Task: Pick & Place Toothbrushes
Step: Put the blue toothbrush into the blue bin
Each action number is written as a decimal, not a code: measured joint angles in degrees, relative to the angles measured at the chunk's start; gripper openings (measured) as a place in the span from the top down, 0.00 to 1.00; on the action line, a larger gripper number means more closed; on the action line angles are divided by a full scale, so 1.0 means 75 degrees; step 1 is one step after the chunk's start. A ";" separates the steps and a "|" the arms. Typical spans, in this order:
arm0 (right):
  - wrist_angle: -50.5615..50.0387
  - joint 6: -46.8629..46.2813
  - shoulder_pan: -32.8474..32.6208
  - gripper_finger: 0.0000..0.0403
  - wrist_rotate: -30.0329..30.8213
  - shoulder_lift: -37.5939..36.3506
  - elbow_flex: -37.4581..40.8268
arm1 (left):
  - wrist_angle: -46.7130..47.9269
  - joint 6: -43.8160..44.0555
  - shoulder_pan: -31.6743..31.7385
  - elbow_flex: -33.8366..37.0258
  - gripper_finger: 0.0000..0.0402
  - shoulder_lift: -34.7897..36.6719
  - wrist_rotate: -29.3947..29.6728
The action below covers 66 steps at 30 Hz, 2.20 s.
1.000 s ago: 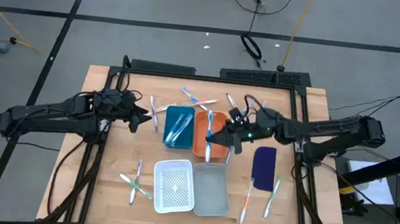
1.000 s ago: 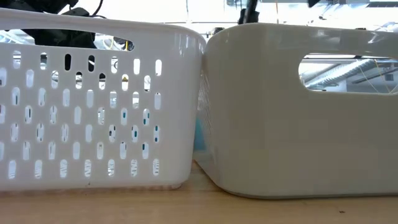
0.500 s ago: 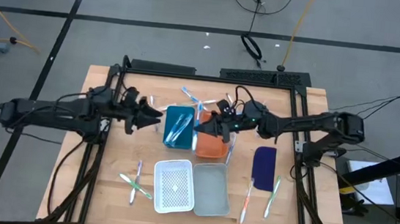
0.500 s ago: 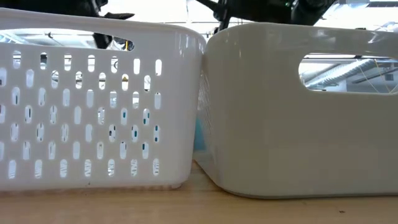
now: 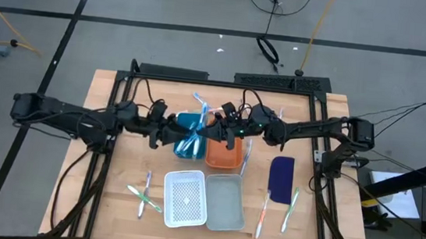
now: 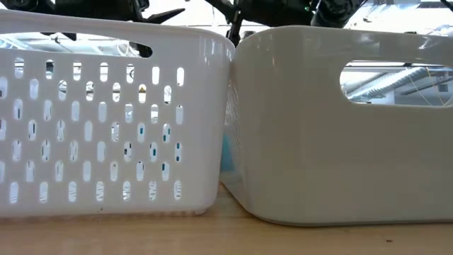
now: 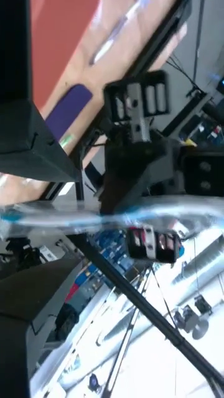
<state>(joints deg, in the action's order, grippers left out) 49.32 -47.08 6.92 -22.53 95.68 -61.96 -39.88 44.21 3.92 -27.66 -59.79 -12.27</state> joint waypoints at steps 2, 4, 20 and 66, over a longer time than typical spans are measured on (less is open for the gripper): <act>0.0003 0.0007 0.0020 0.98 0.0018 0.0006 -0.0030 | -0.0164 0.0077 -0.0088 -0.0003 0.41 -0.0167 0.0045; -0.0011 0.0056 0.0031 0.98 0.0100 0.0006 -0.0032 | -0.0231 0.0186 -0.0180 -0.0003 0.38 -0.0307 0.0070; -0.0281 0.0066 -0.0185 0.98 0.0597 0.0006 -0.0032 | -0.0885 0.0192 -0.0399 -0.0546 0.32 -0.1527 0.0595; -0.2218 0.0968 -0.0047 0.57 0.0308 -0.0004 -0.0026 | 0.4302 0.0246 -0.0128 -0.1830 0.99 -0.0823 -0.0285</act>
<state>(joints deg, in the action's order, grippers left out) 32.68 -39.82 6.57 -20.22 95.65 -62.15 -7.61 46.06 2.96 -41.39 -65.96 -14.40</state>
